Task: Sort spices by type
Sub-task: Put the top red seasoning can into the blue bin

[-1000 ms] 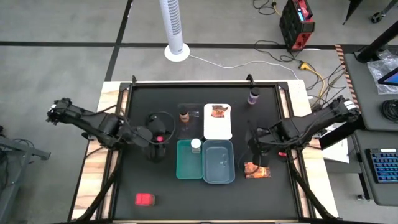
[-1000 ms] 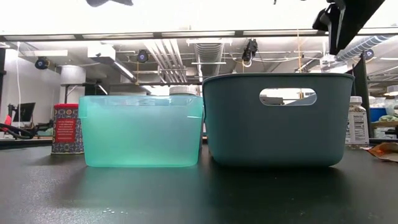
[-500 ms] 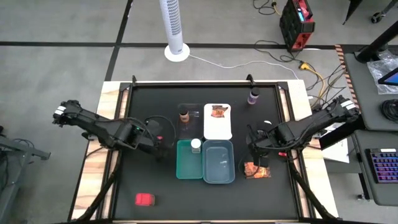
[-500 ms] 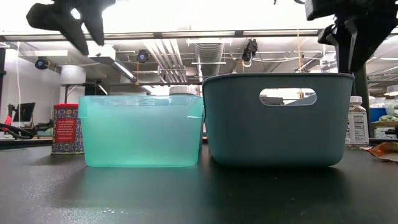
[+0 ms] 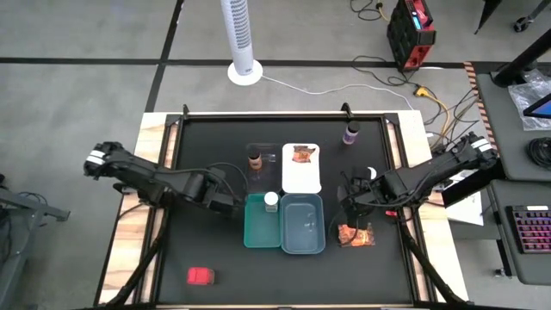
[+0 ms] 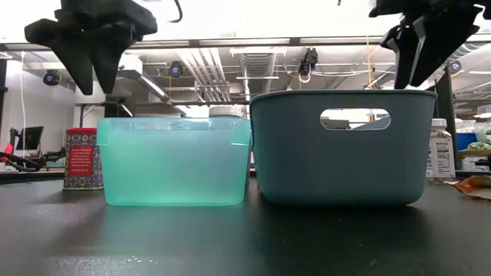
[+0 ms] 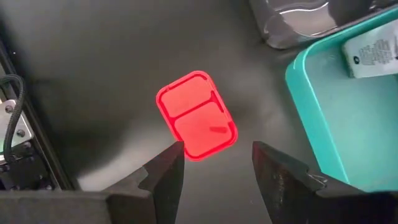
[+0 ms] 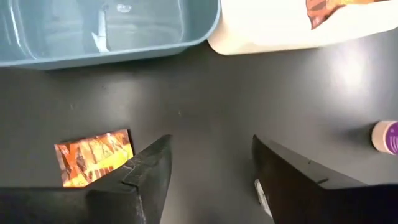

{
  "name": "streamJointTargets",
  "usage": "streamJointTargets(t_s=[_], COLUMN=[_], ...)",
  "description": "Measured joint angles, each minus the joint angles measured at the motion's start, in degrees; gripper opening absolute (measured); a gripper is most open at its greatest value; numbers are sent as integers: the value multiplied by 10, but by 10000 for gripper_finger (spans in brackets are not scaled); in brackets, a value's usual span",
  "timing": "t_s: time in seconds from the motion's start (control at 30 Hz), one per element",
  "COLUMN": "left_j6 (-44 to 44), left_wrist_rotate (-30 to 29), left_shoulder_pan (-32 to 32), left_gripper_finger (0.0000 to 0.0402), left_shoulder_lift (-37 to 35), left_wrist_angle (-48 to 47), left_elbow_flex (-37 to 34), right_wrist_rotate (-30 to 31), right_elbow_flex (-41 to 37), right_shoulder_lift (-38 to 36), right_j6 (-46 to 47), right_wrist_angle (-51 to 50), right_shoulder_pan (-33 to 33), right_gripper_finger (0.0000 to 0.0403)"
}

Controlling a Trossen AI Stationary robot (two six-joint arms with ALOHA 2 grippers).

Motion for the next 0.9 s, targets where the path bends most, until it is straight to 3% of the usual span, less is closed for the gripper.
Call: streamJointTargets(t_s=[0.37, 0.5, 0.9], left_j6=[7, -24, -11], left_wrist_rotate=[3, 0, 9], left_shoulder_pan=[1, 2, 3], left_gripper_finger=[174, 187, 223], left_shoulder_lift=[19, 18, 20], left_wrist_angle=[2, 2, 2], left_elbow_flex=[0, 0, 0], right_wrist_rotate=[0, 0, 0], right_elbow_flex=[0, 0, 0], right_shoulder_lift=[0, 0, 0], right_j6=[-6, -6, -13], right_wrist_angle=[2, 3, 3], right_shoulder_pan=[0, 0, 0], right_gripper_finger=[233, 236, 227])
